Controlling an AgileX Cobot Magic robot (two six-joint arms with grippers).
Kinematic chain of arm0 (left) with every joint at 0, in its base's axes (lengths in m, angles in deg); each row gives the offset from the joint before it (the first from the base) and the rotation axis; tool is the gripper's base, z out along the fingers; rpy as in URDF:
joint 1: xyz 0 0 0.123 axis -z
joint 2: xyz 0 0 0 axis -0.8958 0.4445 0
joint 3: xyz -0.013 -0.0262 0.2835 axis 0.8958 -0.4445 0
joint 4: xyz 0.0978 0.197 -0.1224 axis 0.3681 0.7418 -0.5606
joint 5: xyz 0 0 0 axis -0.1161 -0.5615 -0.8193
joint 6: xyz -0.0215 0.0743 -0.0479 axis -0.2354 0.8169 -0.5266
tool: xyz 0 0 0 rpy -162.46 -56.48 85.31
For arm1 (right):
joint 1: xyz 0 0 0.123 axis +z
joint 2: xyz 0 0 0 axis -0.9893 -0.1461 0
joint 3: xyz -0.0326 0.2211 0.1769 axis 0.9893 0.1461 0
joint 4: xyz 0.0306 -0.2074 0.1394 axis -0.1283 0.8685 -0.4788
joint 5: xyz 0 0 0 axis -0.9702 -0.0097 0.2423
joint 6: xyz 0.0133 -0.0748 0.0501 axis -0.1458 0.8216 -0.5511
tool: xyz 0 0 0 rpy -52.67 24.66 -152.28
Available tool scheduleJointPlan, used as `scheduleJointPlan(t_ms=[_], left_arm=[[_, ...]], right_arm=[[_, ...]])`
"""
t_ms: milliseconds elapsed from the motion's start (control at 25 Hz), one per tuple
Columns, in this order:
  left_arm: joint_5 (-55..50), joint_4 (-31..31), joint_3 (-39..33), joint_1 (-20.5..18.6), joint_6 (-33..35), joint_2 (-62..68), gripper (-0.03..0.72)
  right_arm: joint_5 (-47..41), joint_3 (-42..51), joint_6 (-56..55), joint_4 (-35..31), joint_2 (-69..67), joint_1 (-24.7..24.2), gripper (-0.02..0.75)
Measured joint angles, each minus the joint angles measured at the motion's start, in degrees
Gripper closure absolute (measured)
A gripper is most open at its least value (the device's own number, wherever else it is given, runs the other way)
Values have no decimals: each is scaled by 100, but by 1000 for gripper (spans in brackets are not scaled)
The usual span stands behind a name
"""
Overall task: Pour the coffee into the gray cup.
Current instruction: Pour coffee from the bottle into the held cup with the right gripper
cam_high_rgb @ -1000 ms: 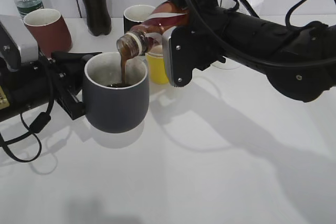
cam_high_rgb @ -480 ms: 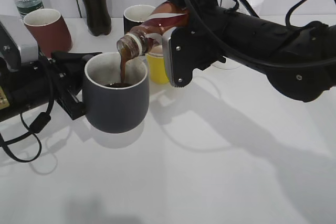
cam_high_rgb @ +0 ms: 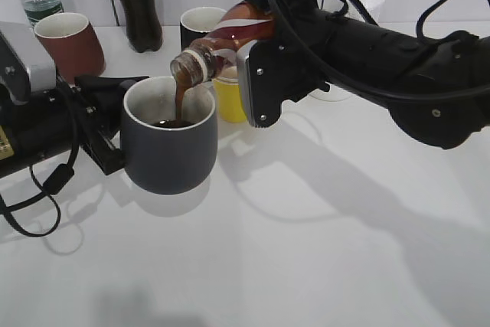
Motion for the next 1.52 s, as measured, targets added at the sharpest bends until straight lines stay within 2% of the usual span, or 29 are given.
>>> scheduleJointPlan(t_ms=[1520], left_arm=[[-45,-4,0,0,5,0,643]], right_arm=[[113,0,155,0,16,0,210]])
